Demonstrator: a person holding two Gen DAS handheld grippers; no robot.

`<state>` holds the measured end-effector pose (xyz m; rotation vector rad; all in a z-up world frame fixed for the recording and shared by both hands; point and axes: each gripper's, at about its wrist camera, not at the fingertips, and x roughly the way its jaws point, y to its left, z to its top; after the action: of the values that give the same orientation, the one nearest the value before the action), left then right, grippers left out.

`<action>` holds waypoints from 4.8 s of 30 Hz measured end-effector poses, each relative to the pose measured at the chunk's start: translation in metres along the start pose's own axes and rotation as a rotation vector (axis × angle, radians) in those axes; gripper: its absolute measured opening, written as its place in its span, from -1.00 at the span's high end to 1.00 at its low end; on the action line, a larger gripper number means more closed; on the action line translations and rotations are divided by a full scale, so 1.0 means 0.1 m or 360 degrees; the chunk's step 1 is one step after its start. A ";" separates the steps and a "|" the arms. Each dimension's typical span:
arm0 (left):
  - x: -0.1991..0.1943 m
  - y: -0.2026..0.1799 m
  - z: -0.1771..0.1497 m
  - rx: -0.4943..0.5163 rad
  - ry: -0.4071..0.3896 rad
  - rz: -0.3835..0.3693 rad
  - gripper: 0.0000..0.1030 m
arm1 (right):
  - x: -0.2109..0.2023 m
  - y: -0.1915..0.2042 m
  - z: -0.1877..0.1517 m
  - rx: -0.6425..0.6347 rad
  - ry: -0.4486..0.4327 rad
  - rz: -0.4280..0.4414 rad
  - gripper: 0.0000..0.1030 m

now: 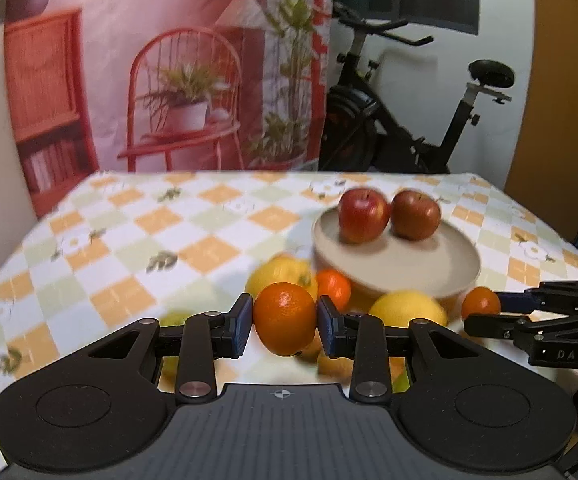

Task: Organize fruits
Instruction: 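Lift both tangerines and carry them over the beige plate, then lower the tangerines onto the plate beside the apples and open both grippers, then move both grippers back toward the small green apples on the cloth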

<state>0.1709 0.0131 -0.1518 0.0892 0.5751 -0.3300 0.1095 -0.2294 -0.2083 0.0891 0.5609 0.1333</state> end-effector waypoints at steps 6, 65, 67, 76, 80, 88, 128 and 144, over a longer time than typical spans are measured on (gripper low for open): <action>0.07 -0.09 0.35 0.0057 -0.0046 -0.0119 0.29 | -0.04 -0.16 0.16 0.0049 -0.0051 0.0000 0.26; 1.25 -0.26 0.80 0.0158 0.0255 -0.0214 -0.09 | 0.51 -0.63 0.63 -0.0059 0.0022 -0.0253 0.04; 1.13 -0.21 0.81 0.0144 0.0224 -0.0205 -0.09 | 0.41 -0.58 0.63 -0.0032 -0.0020 -0.0260 -0.04; 0.53 0.02 0.78 0.0088 0.0081 -0.0148 -0.09 | 0.03 -0.22 0.57 0.0070 -0.0167 -0.0187 -0.09; 0.27 0.10 0.67 0.0080 0.0032 -0.0113 -0.09 | -0.04 -0.04 0.51 0.0092 -0.0179 -0.0158 -0.09; -0.07 0.31 0.40 -0.0073 -0.0021 -0.0006 -0.09 | -0.13 0.33 0.27 0.0096 -0.0130 -0.0116 -0.09; -0.22 0.41 -0.06 -0.0112 0.0120 0.0096 -0.10 | 0.22 0.86 -0.05 -0.0058 0.0233 0.0159 -0.07; -0.19 0.41 -0.07 -0.0119 0.0144 0.0095 -0.10 | 0.24 0.83 -0.08 -0.0069 0.0227 0.0169 0.17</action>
<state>0.1659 0.0586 -0.1474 0.0490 0.6725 -0.2472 0.1163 -0.1437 -0.2179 0.0674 0.6956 0.2569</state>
